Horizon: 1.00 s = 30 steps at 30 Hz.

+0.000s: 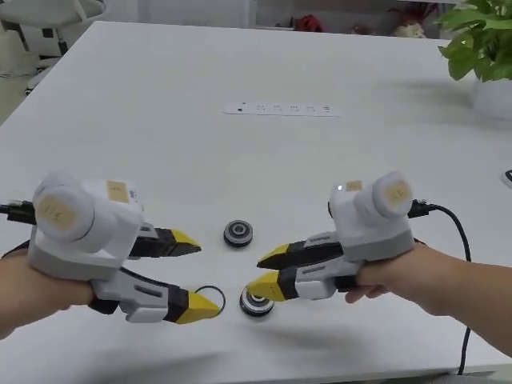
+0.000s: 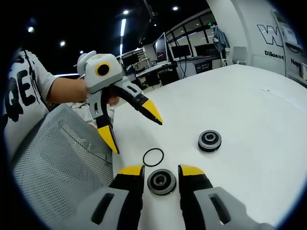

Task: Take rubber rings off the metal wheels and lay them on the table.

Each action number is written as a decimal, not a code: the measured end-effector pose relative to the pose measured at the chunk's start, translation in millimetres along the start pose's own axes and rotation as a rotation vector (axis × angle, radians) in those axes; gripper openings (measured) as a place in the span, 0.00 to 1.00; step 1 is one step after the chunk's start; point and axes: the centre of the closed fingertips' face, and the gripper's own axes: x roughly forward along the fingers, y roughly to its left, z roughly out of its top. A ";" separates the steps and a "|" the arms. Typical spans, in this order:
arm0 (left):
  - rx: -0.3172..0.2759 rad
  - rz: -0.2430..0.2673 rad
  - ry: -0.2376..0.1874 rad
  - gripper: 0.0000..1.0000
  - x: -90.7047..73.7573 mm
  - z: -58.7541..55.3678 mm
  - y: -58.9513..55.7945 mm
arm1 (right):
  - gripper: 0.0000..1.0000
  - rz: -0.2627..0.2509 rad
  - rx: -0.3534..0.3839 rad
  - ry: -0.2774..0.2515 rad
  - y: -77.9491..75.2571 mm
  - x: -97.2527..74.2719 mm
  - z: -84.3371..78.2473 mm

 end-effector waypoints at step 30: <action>0.037 -0.071 0.010 0.41 35.1 8.9 -7.7 | 0.26 0.012 -0.106 0.114 -4.1 -6.8 -32.3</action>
